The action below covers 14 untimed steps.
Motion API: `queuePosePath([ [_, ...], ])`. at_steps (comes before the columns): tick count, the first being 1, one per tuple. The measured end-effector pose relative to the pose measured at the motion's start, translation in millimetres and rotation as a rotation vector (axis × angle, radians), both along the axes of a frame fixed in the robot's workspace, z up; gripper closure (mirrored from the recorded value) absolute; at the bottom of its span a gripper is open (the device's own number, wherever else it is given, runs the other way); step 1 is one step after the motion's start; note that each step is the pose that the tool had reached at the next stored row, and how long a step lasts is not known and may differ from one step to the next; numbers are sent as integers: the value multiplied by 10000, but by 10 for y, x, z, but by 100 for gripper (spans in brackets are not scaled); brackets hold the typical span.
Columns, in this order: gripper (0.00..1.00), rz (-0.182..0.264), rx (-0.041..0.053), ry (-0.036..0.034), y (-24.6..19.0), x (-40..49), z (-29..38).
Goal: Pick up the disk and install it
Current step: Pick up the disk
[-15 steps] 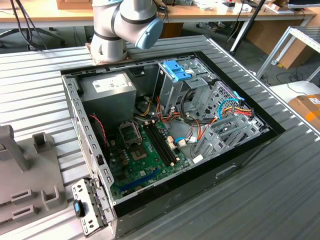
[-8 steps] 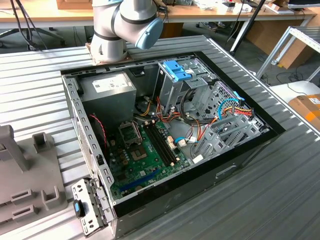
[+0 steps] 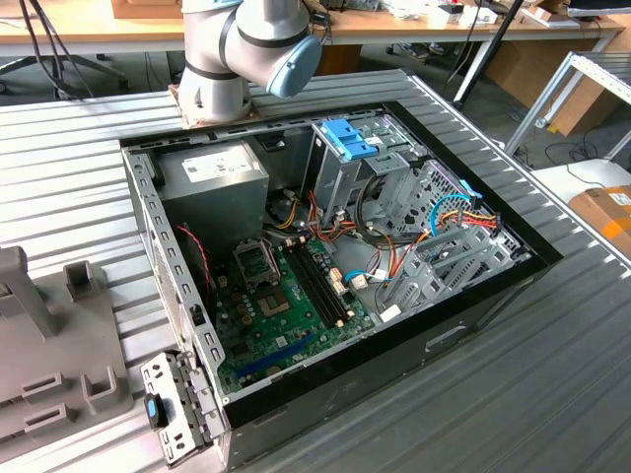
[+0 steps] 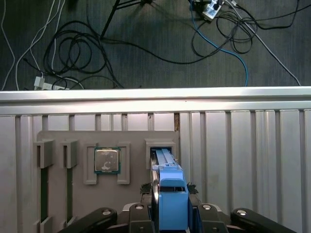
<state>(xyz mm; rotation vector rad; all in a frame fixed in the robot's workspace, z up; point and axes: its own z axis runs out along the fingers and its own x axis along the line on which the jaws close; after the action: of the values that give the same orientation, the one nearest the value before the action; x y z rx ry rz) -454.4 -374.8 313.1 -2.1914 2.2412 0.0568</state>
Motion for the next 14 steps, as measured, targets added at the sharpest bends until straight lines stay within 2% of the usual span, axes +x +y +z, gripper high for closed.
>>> queuePosePath([
  [2, 63, 0, 0, 0, 0, 0, 65],
  [4, 63, 0, 0, 0, 0, 0, 100],
  [8, 63, 1, -2, -17, -1, -1, 107],
  [10, 63, 1, -1, -91, 0, 0, 106],
  [11, 63, 8, 0, -239, 0, 0, 105],
  [12, 63, 12, 0, -262, 0, 0, 105],
  [14, 63, 12, 0, -264, 0, 0, 105],
])
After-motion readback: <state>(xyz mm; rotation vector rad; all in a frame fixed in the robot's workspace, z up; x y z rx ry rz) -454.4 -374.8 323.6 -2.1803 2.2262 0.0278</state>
